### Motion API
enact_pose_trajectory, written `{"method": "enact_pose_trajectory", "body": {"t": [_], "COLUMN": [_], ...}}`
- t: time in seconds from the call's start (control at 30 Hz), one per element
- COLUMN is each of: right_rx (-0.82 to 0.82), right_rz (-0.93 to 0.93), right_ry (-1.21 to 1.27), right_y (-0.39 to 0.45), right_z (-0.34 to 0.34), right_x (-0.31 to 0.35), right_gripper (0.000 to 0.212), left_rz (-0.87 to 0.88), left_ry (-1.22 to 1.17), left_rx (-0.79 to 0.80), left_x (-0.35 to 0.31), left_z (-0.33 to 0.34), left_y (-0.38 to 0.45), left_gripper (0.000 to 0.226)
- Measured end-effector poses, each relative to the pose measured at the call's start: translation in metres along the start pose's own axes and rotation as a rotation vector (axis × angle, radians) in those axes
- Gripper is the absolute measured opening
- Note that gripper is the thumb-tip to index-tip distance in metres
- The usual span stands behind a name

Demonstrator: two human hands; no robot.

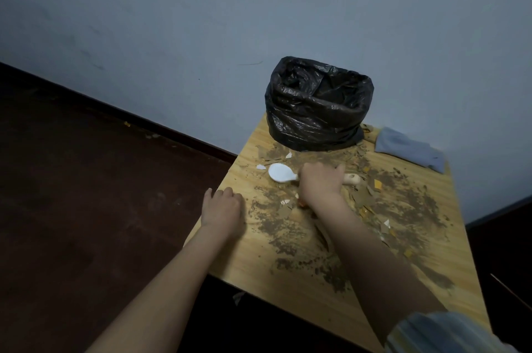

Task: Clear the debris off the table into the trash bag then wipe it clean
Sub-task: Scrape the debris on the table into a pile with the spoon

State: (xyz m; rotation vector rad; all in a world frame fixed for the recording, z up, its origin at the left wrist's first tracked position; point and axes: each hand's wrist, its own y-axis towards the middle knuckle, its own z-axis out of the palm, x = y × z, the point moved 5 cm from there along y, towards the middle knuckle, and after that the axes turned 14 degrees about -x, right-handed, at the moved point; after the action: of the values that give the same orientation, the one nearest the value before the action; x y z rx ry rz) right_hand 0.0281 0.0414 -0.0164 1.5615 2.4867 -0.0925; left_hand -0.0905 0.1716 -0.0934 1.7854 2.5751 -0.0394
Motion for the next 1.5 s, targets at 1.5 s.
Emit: {"method": "enact_pose_trajectory", "body": {"t": [1.5], "right_rx": [-0.032], "right_rz": [-0.139], "right_ry": [-0.009], "right_y": [-0.075], "right_z": [0.001], "right_x": [-0.047], "right_gripper": [0.03], "left_rz": [-0.08], "left_ry": [-0.022], "left_rx": [0.061], "left_x": [-0.008], "left_z": [0.002], "left_y": [-0.014], "left_gripper": [0.05]}}
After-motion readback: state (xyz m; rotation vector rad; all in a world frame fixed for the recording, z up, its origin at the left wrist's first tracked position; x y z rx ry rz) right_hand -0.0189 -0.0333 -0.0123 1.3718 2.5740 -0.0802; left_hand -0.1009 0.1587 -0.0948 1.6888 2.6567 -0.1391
